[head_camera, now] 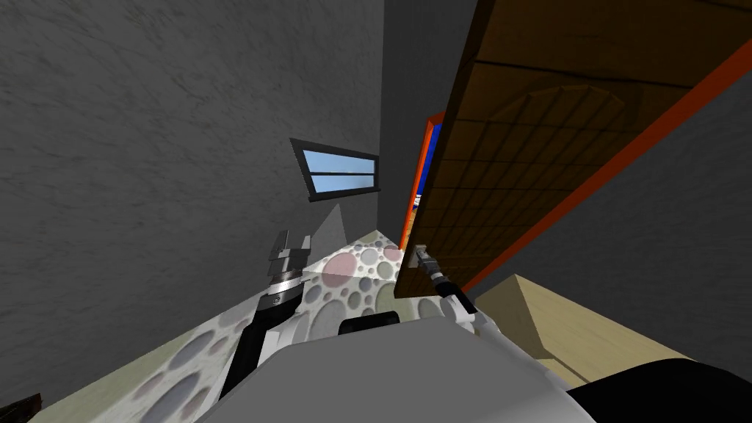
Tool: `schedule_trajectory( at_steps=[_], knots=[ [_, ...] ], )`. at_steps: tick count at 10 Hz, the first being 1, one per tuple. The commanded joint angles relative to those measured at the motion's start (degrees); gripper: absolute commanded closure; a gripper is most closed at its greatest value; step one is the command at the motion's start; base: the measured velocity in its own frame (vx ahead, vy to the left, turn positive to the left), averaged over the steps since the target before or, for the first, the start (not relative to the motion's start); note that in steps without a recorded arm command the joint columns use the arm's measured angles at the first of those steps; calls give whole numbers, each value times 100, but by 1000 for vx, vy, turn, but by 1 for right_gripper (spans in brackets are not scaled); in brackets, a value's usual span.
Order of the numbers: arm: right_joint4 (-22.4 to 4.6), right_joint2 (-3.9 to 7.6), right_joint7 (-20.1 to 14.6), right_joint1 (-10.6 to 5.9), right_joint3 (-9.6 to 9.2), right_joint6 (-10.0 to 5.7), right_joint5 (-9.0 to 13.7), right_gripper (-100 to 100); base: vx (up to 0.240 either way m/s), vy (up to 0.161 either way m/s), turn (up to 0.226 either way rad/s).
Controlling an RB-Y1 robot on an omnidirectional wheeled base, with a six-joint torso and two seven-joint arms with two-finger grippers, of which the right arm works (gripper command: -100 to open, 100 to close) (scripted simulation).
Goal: Pull the door open
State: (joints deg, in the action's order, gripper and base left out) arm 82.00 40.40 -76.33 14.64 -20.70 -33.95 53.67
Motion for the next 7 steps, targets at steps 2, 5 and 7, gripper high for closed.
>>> schedule_trajectory(
  at_steps=[2,5,7],
  knots=[
    [41,145,-160,61,-141,-134,-55,100,-201,-78,122],
    [70,278,-290,107,-246,-239,-95,100,-181,-66,115],
    [52,331,-340,136,-308,-278,-117,100,-106,-42,82]
  ],
)
